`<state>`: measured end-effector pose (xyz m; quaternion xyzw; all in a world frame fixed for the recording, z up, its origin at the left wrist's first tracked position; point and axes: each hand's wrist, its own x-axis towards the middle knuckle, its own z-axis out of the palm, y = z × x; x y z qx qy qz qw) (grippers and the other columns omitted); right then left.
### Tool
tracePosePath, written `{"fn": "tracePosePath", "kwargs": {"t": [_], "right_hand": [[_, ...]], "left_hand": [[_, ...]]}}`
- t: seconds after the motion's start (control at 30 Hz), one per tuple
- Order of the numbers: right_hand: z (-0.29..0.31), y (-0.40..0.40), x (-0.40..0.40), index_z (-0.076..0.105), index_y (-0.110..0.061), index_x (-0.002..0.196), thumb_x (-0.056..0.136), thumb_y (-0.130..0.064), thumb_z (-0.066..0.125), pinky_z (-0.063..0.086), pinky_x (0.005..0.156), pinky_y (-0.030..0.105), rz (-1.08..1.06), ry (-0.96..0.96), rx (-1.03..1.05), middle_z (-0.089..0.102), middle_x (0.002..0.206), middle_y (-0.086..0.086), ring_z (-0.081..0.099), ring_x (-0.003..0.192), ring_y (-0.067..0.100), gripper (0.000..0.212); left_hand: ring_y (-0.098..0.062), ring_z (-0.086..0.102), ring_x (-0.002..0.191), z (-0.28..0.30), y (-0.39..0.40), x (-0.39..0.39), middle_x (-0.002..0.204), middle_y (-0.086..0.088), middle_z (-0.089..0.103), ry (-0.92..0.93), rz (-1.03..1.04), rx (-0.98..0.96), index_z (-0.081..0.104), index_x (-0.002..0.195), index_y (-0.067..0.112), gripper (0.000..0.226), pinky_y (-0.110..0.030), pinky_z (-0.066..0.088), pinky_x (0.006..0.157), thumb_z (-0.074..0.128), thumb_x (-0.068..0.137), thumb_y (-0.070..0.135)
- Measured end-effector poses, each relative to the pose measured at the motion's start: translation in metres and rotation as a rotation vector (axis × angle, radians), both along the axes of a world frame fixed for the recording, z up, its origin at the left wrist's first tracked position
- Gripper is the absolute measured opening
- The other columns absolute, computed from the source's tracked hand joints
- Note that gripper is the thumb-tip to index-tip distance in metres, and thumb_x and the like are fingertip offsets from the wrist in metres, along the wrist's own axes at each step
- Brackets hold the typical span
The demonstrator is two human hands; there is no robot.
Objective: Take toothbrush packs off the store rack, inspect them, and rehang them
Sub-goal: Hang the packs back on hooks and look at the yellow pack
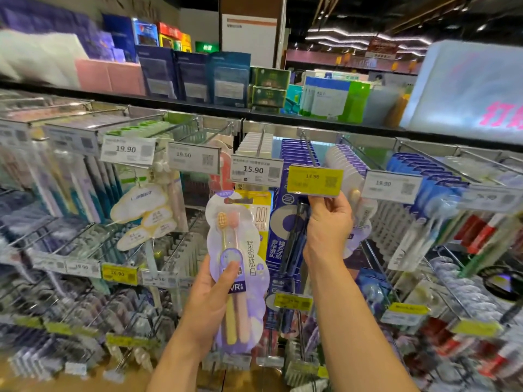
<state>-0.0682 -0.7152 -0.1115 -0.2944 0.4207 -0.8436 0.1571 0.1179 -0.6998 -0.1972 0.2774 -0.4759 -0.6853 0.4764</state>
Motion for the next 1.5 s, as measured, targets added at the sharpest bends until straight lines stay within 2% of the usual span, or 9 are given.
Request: {"fn": "tracePosePath", "kwargs": {"t": [0.1, 0.27, 0.37, 0.63, 0.8, 0.97, 1.03, 1.23, 1.5], "right_hand": [[0.0, 0.001, -0.001, 0.072, -0.021, 0.087, 0.094, -0.007, 0.07, 0.058, 0.072, 0.024, -0.003, 0.009, 0.007, 0.077, 0.077, -0.014, 0.068, 0.076, 0.001, 0.016], [-0.001, 0.001, -0.002, 0.076, -0.023, 0.082, 0.097, -0.014, 0.068, 0.058, 0.081, 0.049, 0.031, -0.043, 0.041, 0.077, 0.079, -0.006, 0.069, 0.076, 0.013, 0.02], [0.0, 0.0, -0.002, 0.077, -0.026, 0.079, 0.098, -0.015, 0.066, 0.058, 0.075, 0.04, 0.022, -0.042, 0.055, 0.076, 0.078, -0.006, 0.069, 0.075, 0.013, 0.025], [0.001, -0.002, -0.006, 0.074, -0.023, 0.076, 0.098, -0.013, 0.065, 0.052, 0.06, 0.026, -0.059, 0.017, 0.097, 0.07, 0.068, -0.013, 0.057, 0.066, 0.004, 0.025], [-0.003, -0.003, -0.006, 0.078, -0.033, 0.07, 0.099, -0.012, 0.058, 0.054, 0.064, 0.028, -0.034, -0.02, 0.138, 0.069, 0.068, -0.012, 0.058, 0.072, 0.011, 0.041], [0.0, -0.006, -0.009, 0.067, -0.015, 0.102, 0.1, -0.012, 0.063, 0.042, 0.048, 0.014, -0.121, 0.01, 0.159, 0.058, 0.067, -0.011, 0.047, 0.048, -0.005, 0.006], [0.0, -0.008, -0.011, 0.065, -0.009, 0.108, 0.099, -0.014, 0.064, 0.038, 0.044, 0.013, -0.141, 0.005, 0.165, 0.056, 0.067, -0.009, 0.045, 0.043, -0.005, 0.01], [0.006, -0.011, -0.011, 0.061, -0.012, 0.102, 0.098, -0.017, 0.066, 0.04, 0.05, 0.005, -0.156, -0.008, 0.203, 0.056, 0.077, -0.011, 0.05, 0.06, -0.003, 0.008], [-0.008, -0.007, -0.012, 0.06, -0.019, 0.089, 0.098, -0.023, 0.066, 0.043, 0.055, 0.018, -0.189, -0.077, 0.291, 0.06, 0.077, -0.004, 0.05, 0.062, 0.006, 0.011]], "left_hand": [[-0.033, 0.07, 0.114, -0.001, 0.0, -0.002, 0.126, -0.007, 0.074, 0.001, 0.008, 0.012, 0.06, 0.131, 0.035, 0.043, -0.056, 0.054, 0.098, 0.059, 0.088, 0.033], [-0.029, 0.073, 0.111, -0.001, 0.002, -0.006, 0.124, -0.006, 0.074, -0.003, 0.001, -0.01, 0.06, 0.134, 0.03, 0.047, -0.047, 0.058, 0.092, 0.061, 0.087, 0.035], [-0.029, 0.074, 0.108, -0.001, 0.003, -0.008, 0.122, -0.005, 0.075, -0.009, 0.0, -0.011, 0.059, 0.133, 0.03, 0.045, -0.042, 0.062, 0.085, 0.059, 0.089, 0.033], [-0.033, 0.072, 0.109, 0.0, 0.007, -0.011, 0.122, -0.009, 0.075, -0.027, 0.018, 0.019, 0.061, 0.13, 0.028, 0.038, -0.054, 0.056, 0.095, 0.059, 0.092, 0.03], [-0.035, 0.072, 0.111, 0.001, 0.009, -0.011, 0.122, -0.007, 0.075, -0.019, 0.022, 0.017, 0.06, 0.131, 0.03, 0.041, -0.055, 0.056, 0.096, 0.06, 0.091, 0.032], [-0.027, 0.074, 0.107, 0.002, 0.01, -0.011, 0.119, -0.004, 0.076, -0.019, 0.025, -0.002, 0.06, 0.129, 0.031, 0.039, -0.043, 0.062, 0.088, 0.059, 0.09, 0.03], [-0.026, 0.075, 0.105, 0.002, 0.011, -0.011, 0.119, -0.004, 0.077, -0.021, 0.026, -0.002, 0.06, 0.13, 0.031, 0.04, -0.039, 0.063, 0.084, 0.06, 0.09, 0.031], [-0.028, 0.075, 0.105, 0.005, 0.016, -0.013, 0.119, -0.005, 0.076, -0.022, 0.035, 0.005, 0.059, 0.132, 0.027, 0.035, -0.04, 0.063, 0.083, 0.057, 0.097, 0.028], [-0.028, 0.075, 0.106, 0.009, 0.024, -0.015, 0.12, -0.005, 0.076, -0.026, 0.035, -0.012, 0.059, 0.133, 0.027, 0.034, -0.038, 0.063, 0.08, 0.057, 0.099, 0.028]]}}
